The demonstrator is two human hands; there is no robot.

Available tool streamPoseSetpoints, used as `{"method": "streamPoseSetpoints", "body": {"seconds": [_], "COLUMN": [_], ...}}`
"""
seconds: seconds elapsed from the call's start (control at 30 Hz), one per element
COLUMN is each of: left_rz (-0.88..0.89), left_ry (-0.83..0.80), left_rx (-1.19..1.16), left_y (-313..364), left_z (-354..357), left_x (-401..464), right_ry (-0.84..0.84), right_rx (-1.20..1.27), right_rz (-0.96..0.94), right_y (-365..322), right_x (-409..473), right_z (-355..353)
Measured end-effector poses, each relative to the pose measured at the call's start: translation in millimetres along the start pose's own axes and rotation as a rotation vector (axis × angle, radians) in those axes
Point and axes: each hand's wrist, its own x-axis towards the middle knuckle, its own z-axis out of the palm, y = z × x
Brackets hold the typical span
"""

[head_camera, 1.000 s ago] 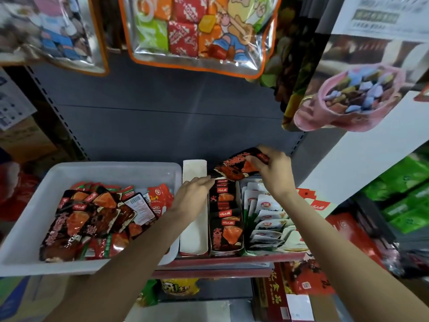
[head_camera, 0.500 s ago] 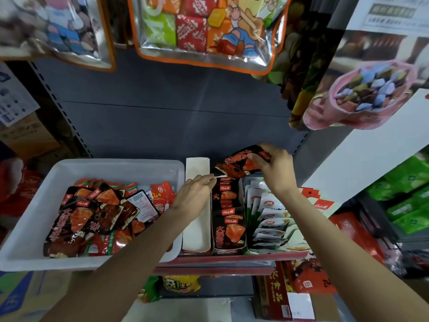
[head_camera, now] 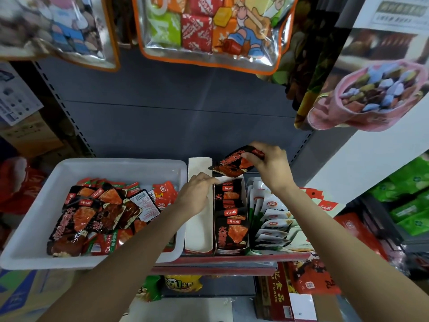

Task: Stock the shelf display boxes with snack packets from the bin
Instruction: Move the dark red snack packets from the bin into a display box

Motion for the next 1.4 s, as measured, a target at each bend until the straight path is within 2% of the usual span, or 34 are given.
{"method": "streamPoseSetpoints", "body": {"seconds": [0.27,0.43,0.6,0.77,0.97,1.13,1.4], "left_rz": [-0.009,-0.104,-0.110,-0.046,-0.039,-0.026,-0.042], "left_ry": [-0.018,0.163,0.259,0.281,0.251,0.261,0.242], "left_rx": [0.018,0.028,0.046,-0.070,-0.072,-0.110,-0.164], "left_y": [0,14,17,11,5,4,4], "left_z": [-1,4,11,13,10,7,9], "left_x": [-4,9,20,12,11,9,10], "right_ry": [-0.105,-0.151,-0.274,-0.373,-0.523,-0.471,-0.514], "right_rx": [-0.125,-0.178,-0.376,-0.501,-0.516,-0.262,-0.542], "right_rz": [-0.036,-0.025,-0.067,-0.137,-0.088,0.055,0.007], "right_y": [9,10,-3,-14,1,8,13], "right_x": [3,11,25,35,30,29,14], "right_z": [-4,3,9,19,46,35,50]}}
